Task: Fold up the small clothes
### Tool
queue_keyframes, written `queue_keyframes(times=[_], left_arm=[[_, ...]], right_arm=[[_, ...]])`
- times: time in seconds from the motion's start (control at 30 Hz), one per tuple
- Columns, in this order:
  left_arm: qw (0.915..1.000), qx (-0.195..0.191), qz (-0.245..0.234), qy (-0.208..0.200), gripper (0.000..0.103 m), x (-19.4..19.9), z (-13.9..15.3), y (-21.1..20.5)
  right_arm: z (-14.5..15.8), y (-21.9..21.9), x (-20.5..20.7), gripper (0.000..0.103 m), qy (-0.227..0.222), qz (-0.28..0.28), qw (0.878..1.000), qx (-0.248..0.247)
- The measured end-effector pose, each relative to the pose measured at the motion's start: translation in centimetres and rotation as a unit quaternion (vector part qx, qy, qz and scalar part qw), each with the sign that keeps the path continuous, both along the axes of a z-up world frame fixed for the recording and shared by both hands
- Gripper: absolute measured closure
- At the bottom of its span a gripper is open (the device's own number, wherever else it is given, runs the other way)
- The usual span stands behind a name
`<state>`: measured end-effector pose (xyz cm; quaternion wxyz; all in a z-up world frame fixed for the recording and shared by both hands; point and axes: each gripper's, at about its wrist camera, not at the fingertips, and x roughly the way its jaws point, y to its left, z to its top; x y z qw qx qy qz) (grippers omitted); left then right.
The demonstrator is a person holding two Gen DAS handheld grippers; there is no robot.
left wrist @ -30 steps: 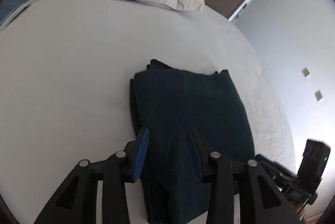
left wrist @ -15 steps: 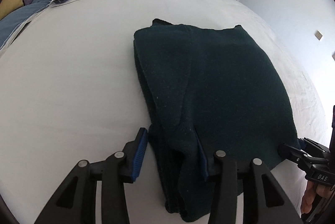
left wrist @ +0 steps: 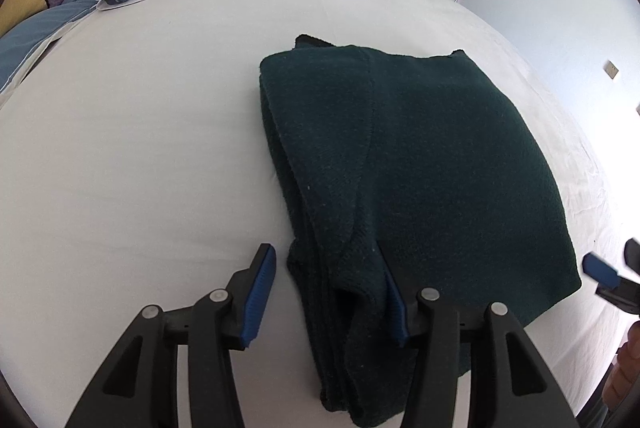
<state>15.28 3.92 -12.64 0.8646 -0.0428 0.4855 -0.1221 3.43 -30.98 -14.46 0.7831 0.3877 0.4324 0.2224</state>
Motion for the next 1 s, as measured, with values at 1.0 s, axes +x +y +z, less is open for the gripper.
queue_keyframes(times=[1.0], left_arm=[[0.9998, -0.012, -0.012, 0.005, 0.053, 8.8, 1.4, -5.4]], right_arm=[[0.4, -0.4, 8.7, 0.08, -0.004, 0.024, 1.0, -0.018]])
